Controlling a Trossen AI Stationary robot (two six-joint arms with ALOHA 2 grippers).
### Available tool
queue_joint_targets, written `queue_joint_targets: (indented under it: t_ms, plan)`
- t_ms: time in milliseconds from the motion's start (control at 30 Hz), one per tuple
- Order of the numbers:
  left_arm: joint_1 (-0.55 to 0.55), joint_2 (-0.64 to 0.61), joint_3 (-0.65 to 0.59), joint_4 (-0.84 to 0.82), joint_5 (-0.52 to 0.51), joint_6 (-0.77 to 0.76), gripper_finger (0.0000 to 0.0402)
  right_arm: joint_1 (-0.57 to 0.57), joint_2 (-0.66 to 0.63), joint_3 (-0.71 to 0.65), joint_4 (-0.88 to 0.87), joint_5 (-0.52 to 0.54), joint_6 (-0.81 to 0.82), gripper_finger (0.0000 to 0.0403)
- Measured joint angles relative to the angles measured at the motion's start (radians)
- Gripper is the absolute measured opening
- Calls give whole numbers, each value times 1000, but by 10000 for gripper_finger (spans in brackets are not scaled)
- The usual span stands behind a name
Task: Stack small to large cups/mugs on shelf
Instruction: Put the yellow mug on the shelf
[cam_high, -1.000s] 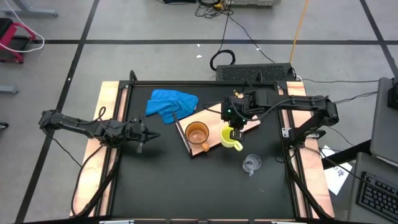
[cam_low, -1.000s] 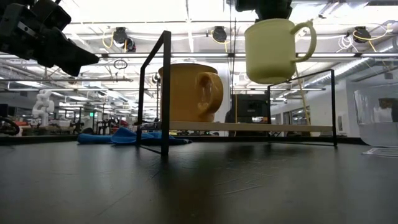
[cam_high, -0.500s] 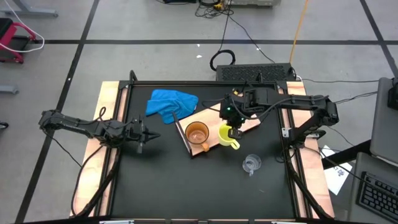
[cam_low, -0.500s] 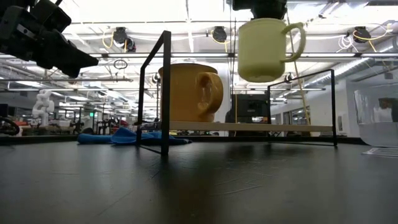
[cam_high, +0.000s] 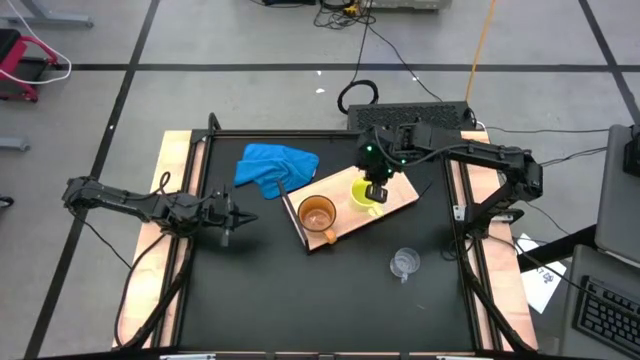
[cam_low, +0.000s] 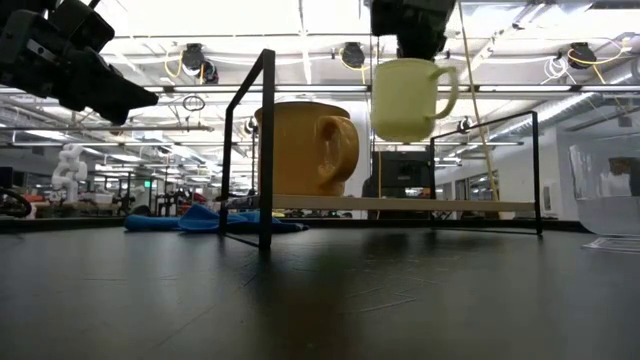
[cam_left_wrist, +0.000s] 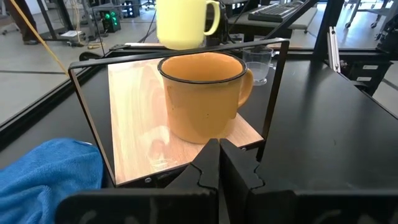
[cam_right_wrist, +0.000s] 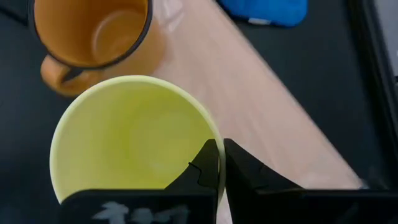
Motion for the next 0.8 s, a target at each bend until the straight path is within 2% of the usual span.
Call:
queue_joint_targets:
  t_ms: [233,533,800]
  plan:
    - [0,0,0,0,0,24,15,-42,20,0,21,-51,-34,0]
    - [0,0,0,-3,0,26,15,-48,168,12,-2,-56,-53,0]
    - [0,0,0,-20,0,25,15,-48,235,50,27,-55,-57,0]
